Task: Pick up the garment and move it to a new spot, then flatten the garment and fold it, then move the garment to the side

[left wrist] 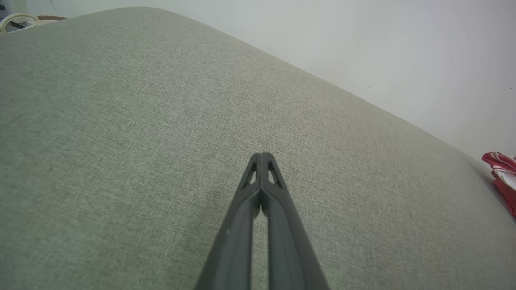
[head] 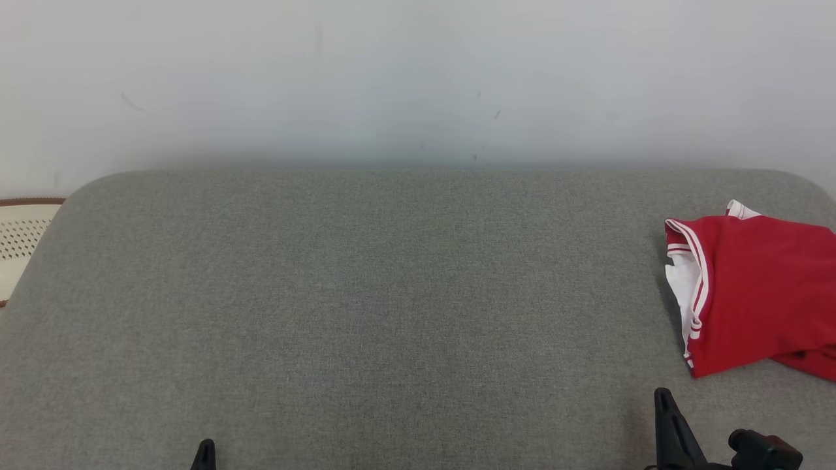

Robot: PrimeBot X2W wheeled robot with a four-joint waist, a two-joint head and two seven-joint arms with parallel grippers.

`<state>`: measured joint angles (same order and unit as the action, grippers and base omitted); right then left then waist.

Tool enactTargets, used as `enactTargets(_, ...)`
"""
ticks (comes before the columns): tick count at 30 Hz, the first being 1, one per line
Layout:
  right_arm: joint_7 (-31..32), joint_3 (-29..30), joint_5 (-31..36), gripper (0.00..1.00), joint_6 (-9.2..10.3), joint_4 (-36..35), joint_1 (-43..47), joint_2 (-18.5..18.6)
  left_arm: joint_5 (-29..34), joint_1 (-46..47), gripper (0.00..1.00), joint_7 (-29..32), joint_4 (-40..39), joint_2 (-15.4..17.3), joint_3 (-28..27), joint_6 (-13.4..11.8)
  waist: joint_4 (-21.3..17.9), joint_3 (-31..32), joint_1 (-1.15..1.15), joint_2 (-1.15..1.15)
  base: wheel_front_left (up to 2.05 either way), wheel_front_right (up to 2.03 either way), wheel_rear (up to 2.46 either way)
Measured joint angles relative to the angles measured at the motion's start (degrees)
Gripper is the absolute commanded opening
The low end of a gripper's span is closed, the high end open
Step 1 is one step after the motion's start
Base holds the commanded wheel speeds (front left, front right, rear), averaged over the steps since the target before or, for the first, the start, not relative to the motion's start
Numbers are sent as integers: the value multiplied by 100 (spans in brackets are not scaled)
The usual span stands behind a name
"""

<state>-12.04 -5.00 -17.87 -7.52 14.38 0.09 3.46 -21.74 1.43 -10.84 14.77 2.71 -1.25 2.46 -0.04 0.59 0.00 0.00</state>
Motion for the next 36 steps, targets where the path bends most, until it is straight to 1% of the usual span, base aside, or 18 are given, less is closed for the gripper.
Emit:
enactTargets(15, 327, 142, -1712, 0, 0, 0, -139, 63, -1530, 98, 0, 358, -25, 1, -89, 99, 0, -11, 0, 0, 0, 0, 0)
enactTargets(32, 635, 297, -3198, 0, 1, -4, -268, 89, -2896, 131, 0, 676, -44, 2, -196, 198, 1, -23, 0, 0, 0, 0, 0)
enactTargets(36, 689, 323, -3431, 0, 1, -7, -304, 93, -3083, 144, 0, 732, -47, 2, -208, 201, 1, -25, 0, 0, 0, 0, 0)
